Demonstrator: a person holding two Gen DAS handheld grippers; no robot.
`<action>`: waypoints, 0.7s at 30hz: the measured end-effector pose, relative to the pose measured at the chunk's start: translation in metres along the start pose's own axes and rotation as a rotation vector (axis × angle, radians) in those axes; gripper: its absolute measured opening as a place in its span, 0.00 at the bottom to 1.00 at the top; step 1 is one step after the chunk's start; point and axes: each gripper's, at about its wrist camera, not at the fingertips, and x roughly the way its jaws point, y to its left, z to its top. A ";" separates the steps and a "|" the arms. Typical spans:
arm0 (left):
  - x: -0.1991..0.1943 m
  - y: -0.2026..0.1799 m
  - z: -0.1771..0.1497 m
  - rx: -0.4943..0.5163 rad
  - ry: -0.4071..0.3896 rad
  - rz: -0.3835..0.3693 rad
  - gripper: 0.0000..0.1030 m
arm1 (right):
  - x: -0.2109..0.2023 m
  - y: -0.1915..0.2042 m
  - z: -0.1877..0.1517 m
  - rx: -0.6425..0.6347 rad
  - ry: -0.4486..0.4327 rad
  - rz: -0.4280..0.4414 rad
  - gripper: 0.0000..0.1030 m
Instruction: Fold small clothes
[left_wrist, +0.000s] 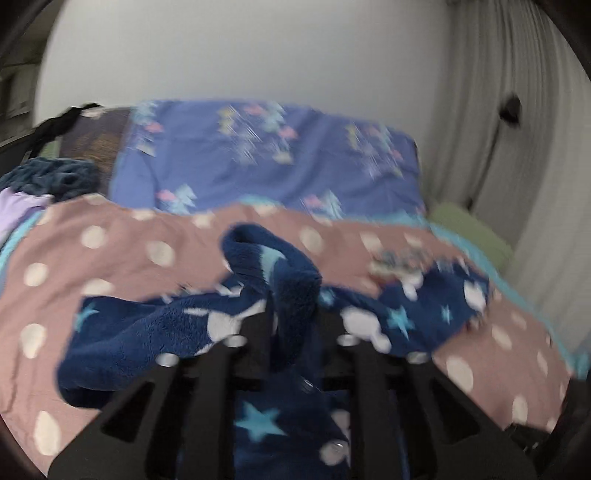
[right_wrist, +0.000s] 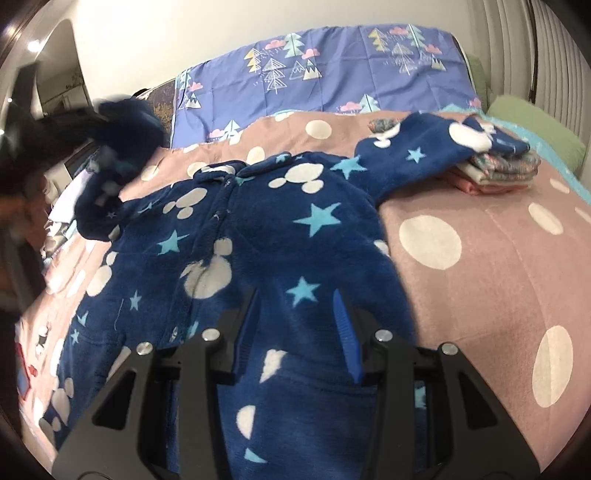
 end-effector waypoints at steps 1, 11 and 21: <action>0.012 -0.009 -0.010 0.021 0.037 -0.007 0.45 | 0.001 -0.004 0.002 0.011 0.011 0.008 0.41; -0.032 0.039 -0.068 0.152 0.068 0.194 0.72 | 0.039 -0.011 0.033 0.057 0.124 0.191 0.39; -0.017 0.154 -0.088 -0.015 0.203 0.366 0.78 | 0.161 0.047 0.102 0.063 0.291 0.266 0.54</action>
